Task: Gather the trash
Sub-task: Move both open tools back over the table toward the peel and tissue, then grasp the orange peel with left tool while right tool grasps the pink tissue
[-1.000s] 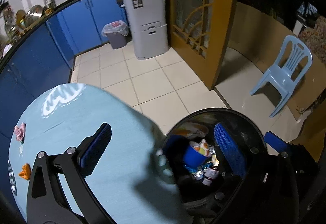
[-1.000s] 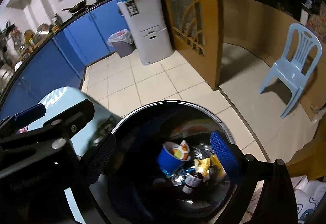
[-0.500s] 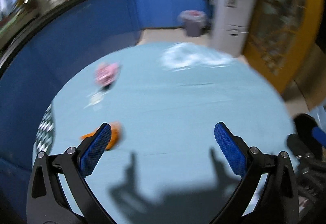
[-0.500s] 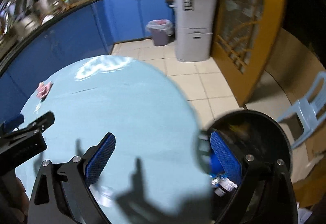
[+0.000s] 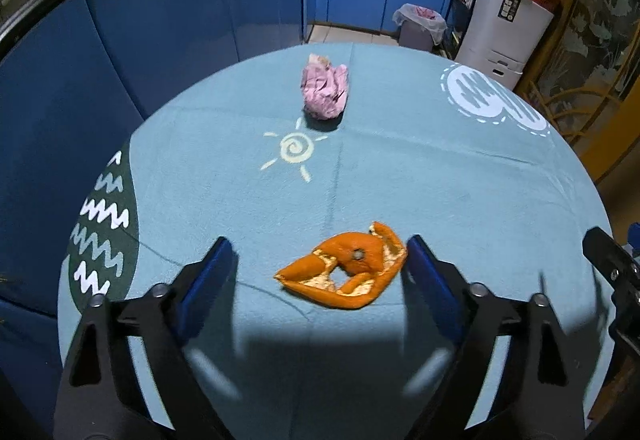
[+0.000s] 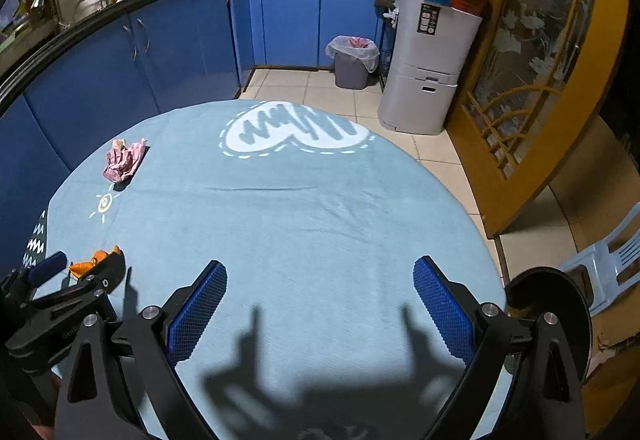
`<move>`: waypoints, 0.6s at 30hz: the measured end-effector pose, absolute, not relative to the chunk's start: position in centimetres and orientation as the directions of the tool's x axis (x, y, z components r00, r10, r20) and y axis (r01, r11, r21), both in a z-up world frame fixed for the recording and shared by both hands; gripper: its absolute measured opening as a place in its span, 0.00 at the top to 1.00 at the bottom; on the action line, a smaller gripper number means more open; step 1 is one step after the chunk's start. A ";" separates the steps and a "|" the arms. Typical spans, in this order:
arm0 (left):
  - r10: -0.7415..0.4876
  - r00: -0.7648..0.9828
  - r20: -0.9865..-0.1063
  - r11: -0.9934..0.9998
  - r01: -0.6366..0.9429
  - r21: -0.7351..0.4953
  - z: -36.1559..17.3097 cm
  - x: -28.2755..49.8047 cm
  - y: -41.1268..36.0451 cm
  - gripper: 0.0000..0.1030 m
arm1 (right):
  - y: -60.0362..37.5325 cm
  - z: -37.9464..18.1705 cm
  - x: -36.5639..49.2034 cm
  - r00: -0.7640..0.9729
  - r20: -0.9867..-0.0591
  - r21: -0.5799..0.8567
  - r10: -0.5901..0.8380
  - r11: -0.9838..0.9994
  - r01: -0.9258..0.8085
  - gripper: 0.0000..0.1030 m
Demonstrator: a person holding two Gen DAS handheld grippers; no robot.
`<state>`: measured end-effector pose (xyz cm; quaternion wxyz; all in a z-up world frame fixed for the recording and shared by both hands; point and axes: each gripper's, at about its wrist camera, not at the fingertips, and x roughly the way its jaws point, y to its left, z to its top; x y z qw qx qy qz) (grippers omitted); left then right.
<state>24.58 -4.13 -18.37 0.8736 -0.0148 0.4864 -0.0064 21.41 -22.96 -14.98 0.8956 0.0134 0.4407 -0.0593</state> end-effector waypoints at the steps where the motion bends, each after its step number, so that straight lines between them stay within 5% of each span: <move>1: -0.043 0.521 -0.853 0.999 0.000 -0.050 -18.5 24.7 -3.9 0.27 | -22.7 -15.0 21.6 0.603 -0.792 -0.028 -0.092 0.993 0.115 0.11; 3: -0.038 0.533 -0.845 0.999 0.002 -0.043 -18.4 24.7 -3.5 0.39 | -22.1 -14.9 22.0 0.602 -0.793 -0.032 -0.091 0.994 0.108 0.11; 5: -0.056 0.542 -0.838 0.998 0.010 -0.060 -18.1 24.5 -2.9 0.61 | -21.4 -14.9 22.4 0.604 -0.792 -0.035 -0.087 0.995 0.098 0.11; 8: -0.072 0.559 -0.826 0.996 -0.007 -0.091 -17.6 24.2 -1.3 0.70 | -20.0 -14.9 23.0 0.603 -0.795 -0.031 -0.069 0.997 0.073 0.11; 18: -0.012 0.594 -0.804 0.982 -0.145 -0.122 -16.4 24.8 6.0 0.72 | -12.9 -15.3 27.0 0.615 -0.786 0.008 0.059 0.996 -0.086 0.11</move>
